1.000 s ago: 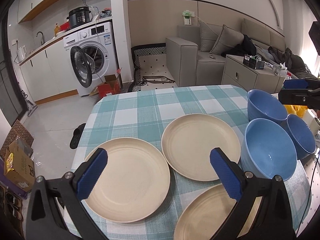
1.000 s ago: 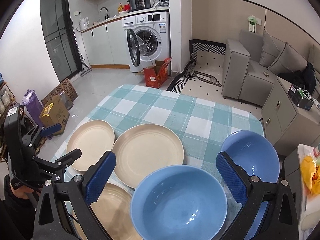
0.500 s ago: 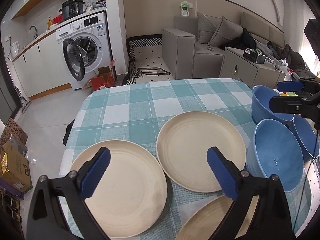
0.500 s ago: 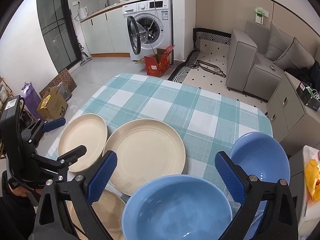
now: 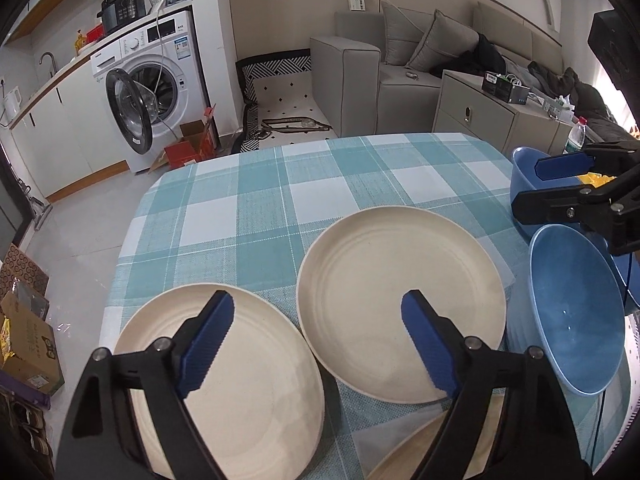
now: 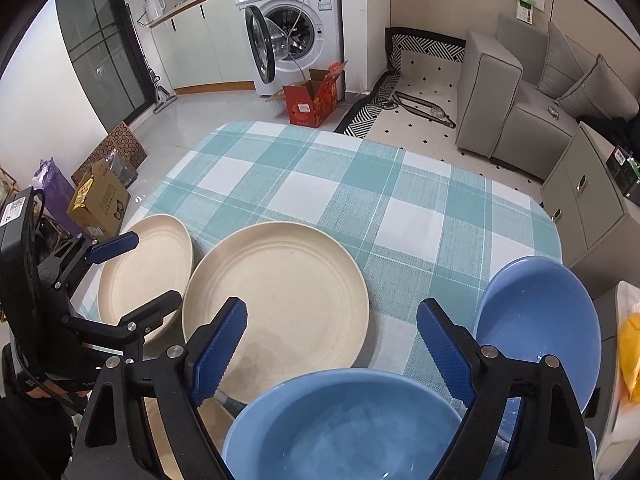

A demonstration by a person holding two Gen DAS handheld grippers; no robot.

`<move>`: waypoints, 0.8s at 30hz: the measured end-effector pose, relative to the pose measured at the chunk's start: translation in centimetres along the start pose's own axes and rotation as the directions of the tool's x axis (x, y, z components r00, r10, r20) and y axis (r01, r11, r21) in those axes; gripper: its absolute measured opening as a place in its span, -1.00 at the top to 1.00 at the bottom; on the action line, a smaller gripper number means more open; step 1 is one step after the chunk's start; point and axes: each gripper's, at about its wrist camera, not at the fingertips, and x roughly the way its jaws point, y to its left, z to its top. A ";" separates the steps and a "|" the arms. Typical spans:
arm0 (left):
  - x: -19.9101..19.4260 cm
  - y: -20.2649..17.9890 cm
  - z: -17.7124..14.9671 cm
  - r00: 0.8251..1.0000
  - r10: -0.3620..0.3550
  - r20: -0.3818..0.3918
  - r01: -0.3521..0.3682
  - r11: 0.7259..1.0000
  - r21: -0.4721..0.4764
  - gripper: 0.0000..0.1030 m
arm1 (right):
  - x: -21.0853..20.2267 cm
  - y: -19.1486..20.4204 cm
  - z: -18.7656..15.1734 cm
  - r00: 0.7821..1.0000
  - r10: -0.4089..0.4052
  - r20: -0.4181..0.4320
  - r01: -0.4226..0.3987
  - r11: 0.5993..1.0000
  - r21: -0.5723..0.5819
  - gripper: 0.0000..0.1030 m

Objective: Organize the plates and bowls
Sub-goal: 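Move the right tool toward the rim of the large cream plate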

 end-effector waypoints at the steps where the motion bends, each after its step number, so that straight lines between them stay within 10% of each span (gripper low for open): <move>1: 0.2 0.0 0.0 1.000 0.000 -0.003 0.000 1.000 0.002 -0.65 | 0.4 0.0 0.0 1.000 -0.001 -0.011 0.001 1.000 -0.003 -0.73; 24: 5.7 -0.9 -0.1 0.991 -0.010 -0.135 0.018 0.998 0.062 -0.13 | 7.6 -0.6 0.8 0.978 -0.008 -0.208 0.009 1.000 0.006 -0.39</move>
